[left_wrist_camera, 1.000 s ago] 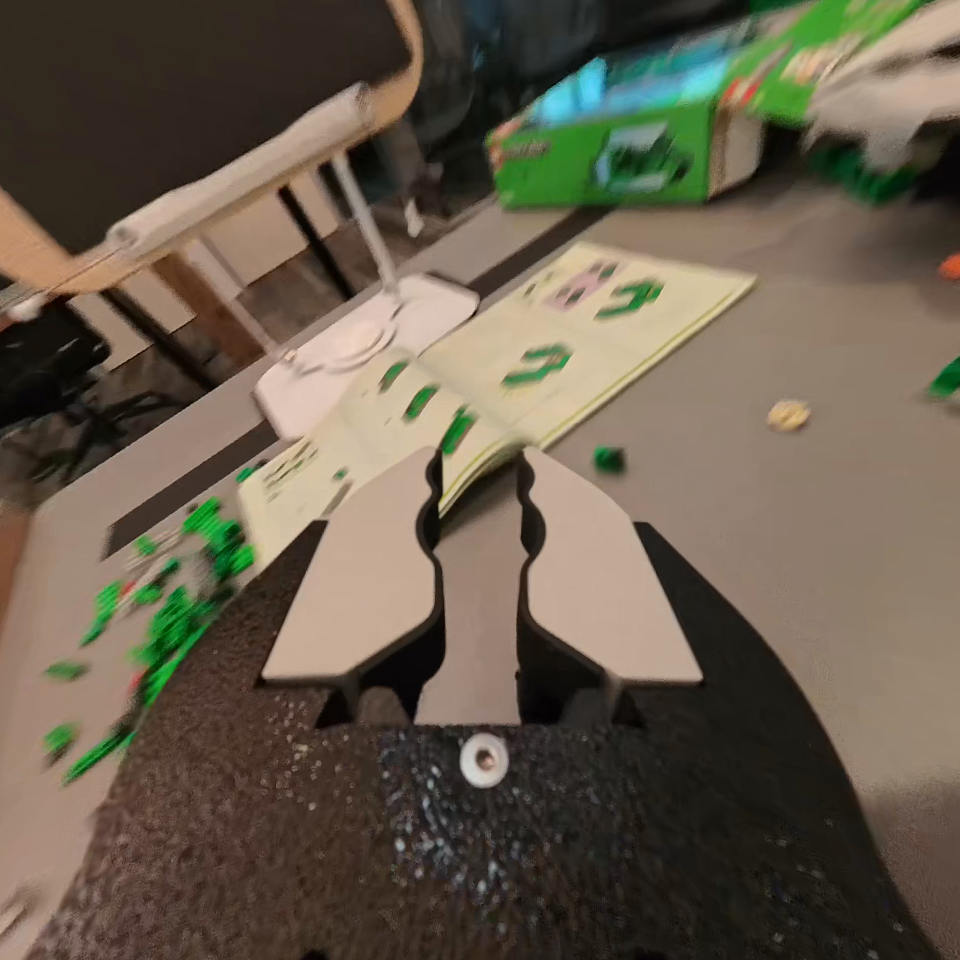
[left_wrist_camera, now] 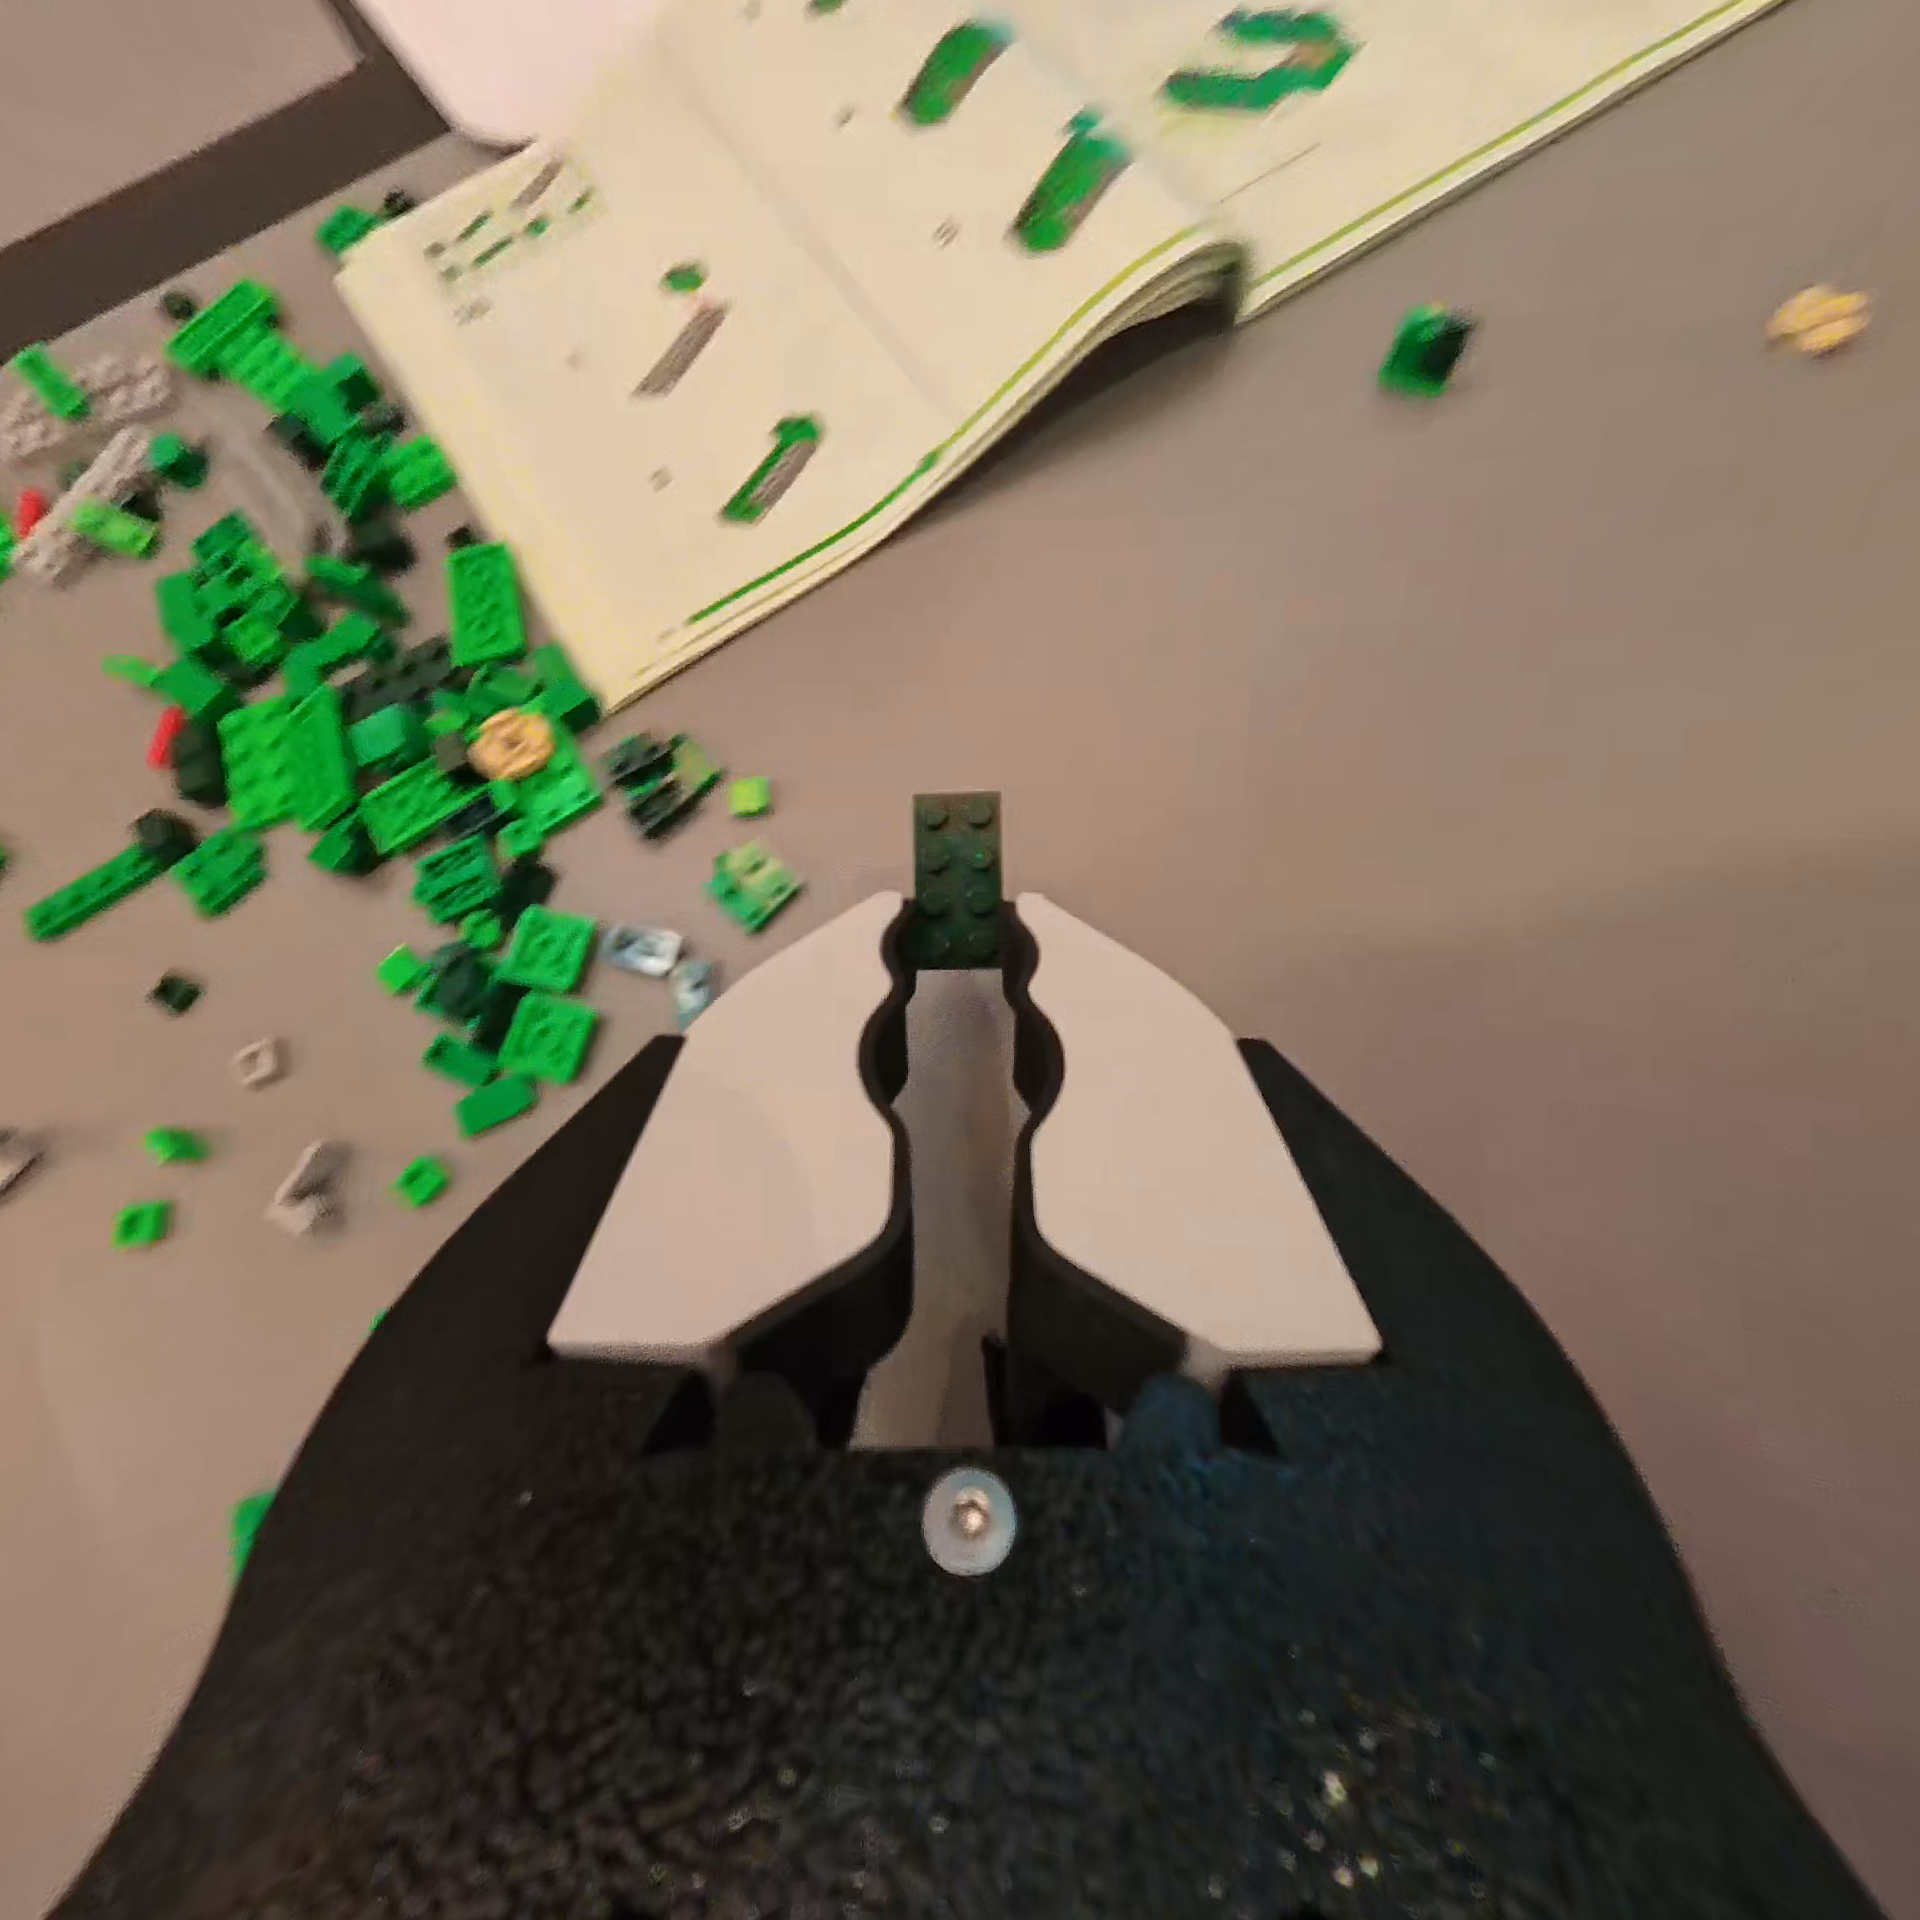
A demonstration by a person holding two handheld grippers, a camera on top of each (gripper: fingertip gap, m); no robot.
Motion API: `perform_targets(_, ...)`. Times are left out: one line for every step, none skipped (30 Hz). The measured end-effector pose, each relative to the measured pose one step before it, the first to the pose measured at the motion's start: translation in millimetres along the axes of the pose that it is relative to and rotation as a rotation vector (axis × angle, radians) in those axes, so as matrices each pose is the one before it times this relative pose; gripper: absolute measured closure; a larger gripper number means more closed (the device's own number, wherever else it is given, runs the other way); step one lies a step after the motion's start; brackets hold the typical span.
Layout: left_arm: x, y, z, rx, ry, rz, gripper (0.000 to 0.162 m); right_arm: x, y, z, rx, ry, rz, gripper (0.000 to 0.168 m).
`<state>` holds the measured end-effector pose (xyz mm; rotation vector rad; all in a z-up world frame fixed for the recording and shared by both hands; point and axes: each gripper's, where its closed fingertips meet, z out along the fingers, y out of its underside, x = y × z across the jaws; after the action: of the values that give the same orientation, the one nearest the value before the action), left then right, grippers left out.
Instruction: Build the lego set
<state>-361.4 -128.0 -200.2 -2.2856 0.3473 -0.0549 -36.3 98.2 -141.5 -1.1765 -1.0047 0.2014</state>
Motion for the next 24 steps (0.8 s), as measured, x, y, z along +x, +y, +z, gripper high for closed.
perform_targets(13.65, -7.58, 1.88, 0.0210, 0.0314, 0.0153, 0.147, -0.10, 0.08, 0.11, -0.0005, -0.0002, -0.0014, 0.168)
perform_targets(15.14, -9.01, 3.05, 0.0248, 0.0360, 0.0182, 0.147, -0.17, 0.00, 0.06, -0.0002, -0.0002, -0.0012, 0.168)
perform_targets(14.44, -9.42, 4.23, 0.0246, 0.0315, 0.0173, 0.147, -0.03, -0.08, -0.05, 0.0003, -0.0002, -0.0008, 0.168)
perform_targets(13.29, -9.24, 5.50, 0.0232, 0.0271, 0.0167, 0.147, -0.07, -0.11, -0.03, 0.0005, -0.0002, -0.0001, 0.168)
perform_targets(12.84, -9.28, 6.56, 0.0231, 0.0278, 0.0156, 0.147, 0.00, -0.01, -0.05, 0.0004, -0.0004, 0.0002, 0.168)
perform_targets(12.50, -9.26, 7.53, 0.0238, 0.0304, 0.0151, 0.147, 0.00, -0.01, -0.05, 0.0004, -0.0003, 0.0002, 0.168)
perform_targets(11.89, -8.36, 8.25, 0.0197, 0.0321, 0.0149, 0.147, 0.01, -0.01, -0.05, 0.0004, -0.0001, 0.0004, 0.168)
perform_targets(10.38, -7.80, 8.49, 0.0177, 0.0290, 0.0127, 0.147, 0.05, 0.02, 0.03, 0.0005, -0.0003, 0.0005, 0.168)
perform_targets(9.01, -7.54, 8.47, 0.0192, 0.0262, 0.0116, 0.147, 0.02, -0.11, -0.04, 0.0005, -0.0004, 0.0006, 0.168)
perform_targets(7.36, -6.83, 8.38, 0.0173, 0.0234, 0.0096, 0.147, -0.05, -0.05, -0.03, 0.0007, -0.0003, 0.0009, 0.168)
perform_targets(5.95, -5.79, 8.03, 0.0104, 0.0230, 0.0111, 0.147, 0.12, -0.13, 0.01, 0.0012, -0.0003, 0.0010, 0.168)
perform_targets(4.44, -4.87, 7.24, 0.0015, 0.0213, 0.0115, 0.147, 0.01, -0.03, -0.09, 0.0008, -0.0002, 0.0012, 0.168)
perform_targets(3.60, -5.21, 6.68, 0.0014, 0.0203, 0.0119, 0.147, 0.40, 0.10, -0.14, 0.0003, 0.0011, 0.0022, 0.168)
perform_targets(3.04, -5.75, 6.30, 0.0049, 0.0197, 0.0130, 0.147, 1.14, 0.10, -0.40, 0.0007, 0.0055, 0.0038, 0.168)
perform_targets(1.54, -5.24, 6.32, 0.0022, 0.0138, 0.0129, 0.147, 2.21, 0.65, -0.49, -0.0023, 0.0122, 0.0043, 0.168)
perform_targets(0.39, -4.32, 6.68, -0.0010, 0.0087, 0.0108, 0.147, 2.30, 1.07, -0.23, -0.0057, 0.0123, 0.0050, 0.168)
perform_targets(0.21, -4.21, 7.20, 0.0008, 0.0090, 0.0069, 0.147, 1.48, 0.44, -0.18, -0.0025, 0.0071, 0.0054, 0.168)
perform_targets(0.84, -4.13, 7.30, 0.0007, 0.0122, 0.0037, 0.147, 0.42, -0.14, -0.34, 0.0023, 0.0016, 0.0036, 0.168)
perform_targets(0.69, -3.54, 6.86, -0.0033, 0.0080, 0.0044, 0.147, 0.07, -0.32, -0.23, 0.0028, -0.0010, 0.0014, 0.168)
perform_targets(0.88, -2.58, 6.36, -0.0088, 0.0059, 0.0057, 0.147, -0.21, -0.13, -0.13, 0.0012, -0.0017, 0.0007, 0.168)
perform_targets(1.66, -2.42, 5.45, -0.0082, 0.0089, 0.0098, 0.147, -0.27, -0.07, -0.07, 0.0010, -0.0026, 0.0008, 0.168)
perform_targets(3.17, -1.80, 4.91, -0.0099, 0.0183, 0.0104, 0.147, -0.07, -0.20, -0.24, 0.0016, -0.0017, 0.0012, 0.168)
perform_targets(4.24, -0.44, 4.56, -0.0162, 0.0260, 0.0086, 0.147, 0.22, 0.05, -0.24, -0.0004, -0.0005, 0.0042, 0.168)
perform_targets(2.83, 0.19, 3.90, -0.0171, 0.0161, 0.0086, 0.147, 0.08, 0.49, -0.14, -0.0051, -0.0022, 0.0068, 0.168)
